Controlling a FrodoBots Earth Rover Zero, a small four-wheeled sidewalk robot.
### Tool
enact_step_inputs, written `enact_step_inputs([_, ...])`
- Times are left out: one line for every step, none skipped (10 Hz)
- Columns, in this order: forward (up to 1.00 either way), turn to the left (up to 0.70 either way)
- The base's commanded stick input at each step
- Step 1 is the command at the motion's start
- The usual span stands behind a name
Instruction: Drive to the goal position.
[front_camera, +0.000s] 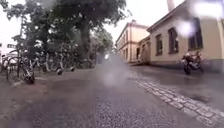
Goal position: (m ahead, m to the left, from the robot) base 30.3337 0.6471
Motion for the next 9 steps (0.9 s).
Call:
enact_step_inputs([0.7, 0.0])
enact_step_inputs([0.7, 0.0])
enact_step_inputs([0.7, 0.0])
enact_step_inputs([0.7, 0.0])
enact_step_inputs([0.7, 0.0])
enact_step_inputs([0.7, 0.0])
enact_step_inputs([0.7, 0.0])
enact_step_inputs([0.7, 0.0])
enact_step_inputs([0.7, 0.0])
